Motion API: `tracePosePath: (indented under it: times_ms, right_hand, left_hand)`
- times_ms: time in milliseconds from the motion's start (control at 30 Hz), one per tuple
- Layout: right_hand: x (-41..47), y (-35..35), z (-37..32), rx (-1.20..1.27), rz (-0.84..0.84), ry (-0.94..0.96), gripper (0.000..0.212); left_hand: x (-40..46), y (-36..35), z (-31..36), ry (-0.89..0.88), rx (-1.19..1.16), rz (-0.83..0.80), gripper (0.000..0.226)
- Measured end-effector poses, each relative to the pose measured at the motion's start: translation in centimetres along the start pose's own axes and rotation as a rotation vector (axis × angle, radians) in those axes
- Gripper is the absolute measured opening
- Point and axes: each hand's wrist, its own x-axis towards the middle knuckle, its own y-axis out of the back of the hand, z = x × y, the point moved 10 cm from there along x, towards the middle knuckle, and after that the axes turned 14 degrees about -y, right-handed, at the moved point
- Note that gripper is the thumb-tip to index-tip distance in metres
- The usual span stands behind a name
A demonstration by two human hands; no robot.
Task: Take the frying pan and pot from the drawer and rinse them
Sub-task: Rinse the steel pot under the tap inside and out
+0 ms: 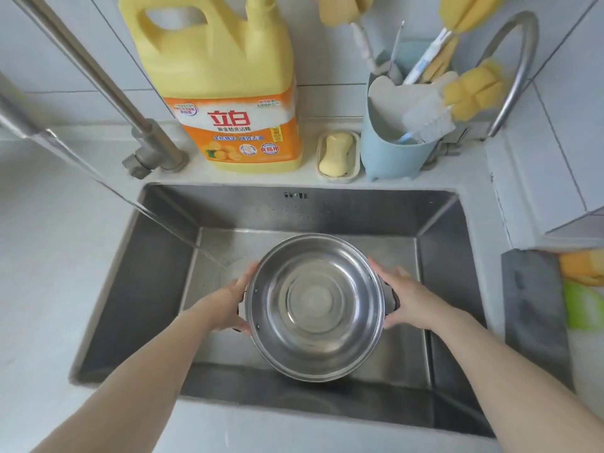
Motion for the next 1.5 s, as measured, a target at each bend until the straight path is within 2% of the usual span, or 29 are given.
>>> tracePosePath:
  times_ms: [300, 367, 433, 467, 533, 600, 667, 733, 800, 900, 1067, 1267, 1367, 1433, 1500]
  right_hand:
    - [2.7, -1.7, 1.0, 0.011, -0.061, -0.023, 0.128]
    - [3.1, -1.9, 1.1, 0.023, -0.077, -0.018, 0.128]
    - [3.5, -2.0, 1.3, 0.033, -0.088, -0.017, 0.128]
    - [3.6, -2.1, 1.4, 0.036, -0.091, -0.017, 0.129]
    - [3.7, -2.1, 1.4, 0.043, -0.094, -0.019, 0.129]
    - [3.7, -2.2, 1.5, 0.035, -0.093, -0.02, 0.13]
    - [3.6, -2.3, 1.3, 0.026, -0.093, -0.023, 0.131]
    - [3.4, -2.3, 1.1, 0.021, -0.093, -0.022, 0.132]
    - [3.2, -2.4, 1.1, 0.024, -0.097, -0.028, 0.132]
    - [2.8, -2.6, 0.9, 0.028, -0.093, -0.026, 0.131]
    - [2.5, -2.6, 0.5, 0.021, -0.079, -0.03, 0.131]
    - [2.2, -2.8, -0.2, 0.011, -0.065, -0.049, 0.129]
    - [2.0, -2.9, -0.3, 0.023, -0.067, -0.05, 0.129]
    - [1.9, -2.9, -0.2, 0.032, -0.069, -0.051, 0.128]
    - [1.8, -2.9, -0.2, 0.032, -0.07, -0.046, 0.127]
  left_hand:
    - [0.8, -0.9, -1.9, 0.044, 0.01, -0.085, 0.14]
    - [0.2, -0.6, -2.4, 0.089, 0.072, -0.064, 0.129]
    - [-1.4, 0.3, -3.3, 0.187, 0.089, 0.018, 0.1]
    - [-2.7, 1.3, -3.8, 0.257, 0.058, 0.094, 0.081]
    - [-5.8, 4.9, -5.2, 0.365, -0.089, 0.359, 0.052]
    - [-9.2, 10.4, -5.7, 0.375, -0.2, 0.704, 0.042]
    - [-11.9, 15.9, -5.0, 0.336, -0.241, 0.977, 0.041]
    - [-13.2, 20.3, -3.3, 0.257, -0.299, 1.161, 0.032]
    - [-12.6, 22.9, -2.2, 0.214, -0.379, 1.232, 0.015]
    - [-10.6, 24.5, -1.2, 0.148, -0.423, 1.211, 0.022]
    - [-8.9, 24.1, -1.1, 0.136, -0.489, 1.242, 0.032]
    - [-8.5, 23.7, -0.4, 0.102, -0.417, 1.195, 0.037]
    - [-8.9, 21.0, -1.6, 0.073, -0.344, 1.129, 0.053]
    - [-7.0, 16.3, -1.9, 0.069, -0.274, 0.911, 0.07]
    - [-3.9, 8.7, -2.4, 0.119, -0.171, 0.479, 0.093]
